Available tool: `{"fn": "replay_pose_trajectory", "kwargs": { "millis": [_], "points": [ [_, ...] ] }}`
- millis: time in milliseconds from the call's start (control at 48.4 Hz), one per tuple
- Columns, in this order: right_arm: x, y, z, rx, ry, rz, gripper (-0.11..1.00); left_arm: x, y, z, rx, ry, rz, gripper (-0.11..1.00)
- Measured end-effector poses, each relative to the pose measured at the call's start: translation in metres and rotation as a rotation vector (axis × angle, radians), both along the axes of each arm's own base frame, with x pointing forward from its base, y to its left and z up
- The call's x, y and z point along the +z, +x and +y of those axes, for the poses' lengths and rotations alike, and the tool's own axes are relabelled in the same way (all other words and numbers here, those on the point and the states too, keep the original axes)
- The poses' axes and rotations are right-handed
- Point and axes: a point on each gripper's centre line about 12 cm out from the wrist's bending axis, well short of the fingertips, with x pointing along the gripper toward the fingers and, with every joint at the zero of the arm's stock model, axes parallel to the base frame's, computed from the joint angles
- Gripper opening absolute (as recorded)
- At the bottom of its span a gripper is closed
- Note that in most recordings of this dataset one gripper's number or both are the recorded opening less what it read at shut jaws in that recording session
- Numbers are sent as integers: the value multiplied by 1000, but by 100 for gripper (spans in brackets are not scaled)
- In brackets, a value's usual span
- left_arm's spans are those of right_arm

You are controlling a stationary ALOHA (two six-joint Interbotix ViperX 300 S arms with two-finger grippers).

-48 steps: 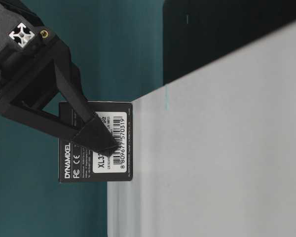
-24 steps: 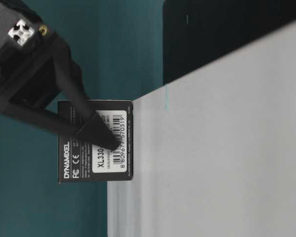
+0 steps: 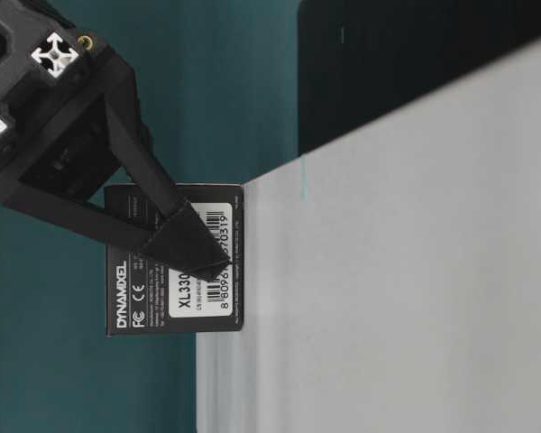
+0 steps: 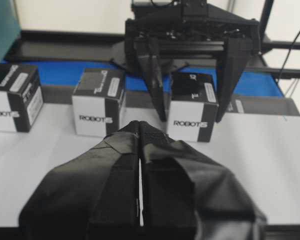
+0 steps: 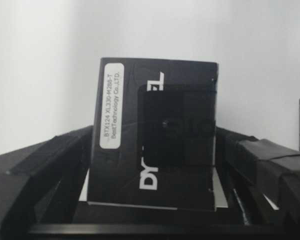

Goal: Place the box from the black base onto the white base.

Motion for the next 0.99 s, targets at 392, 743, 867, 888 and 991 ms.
{"fn": "replay_pose_trajectory", "kwargs": {
  "millis": [392,743,867,888,991],
  "points": [
    [37,-27,-3,5,2,-91,97,-1,0,0,0,0,2,-3],
    [61,-89,-4,21,19,-283,97,-1,0,-5,-24,-97,-1,-3],
    [63,-112,-5,34,19,-341,97,-1,0,-5,-27,-100,-1,-3],
    [64,-115,-5,36,15,-350,97,0,0,-5,-28,-100,-2,-3],
    [68,-131,-5,47,12,-391,97,-1,0,-5,-28,-101,1,-3]
  ]
}}
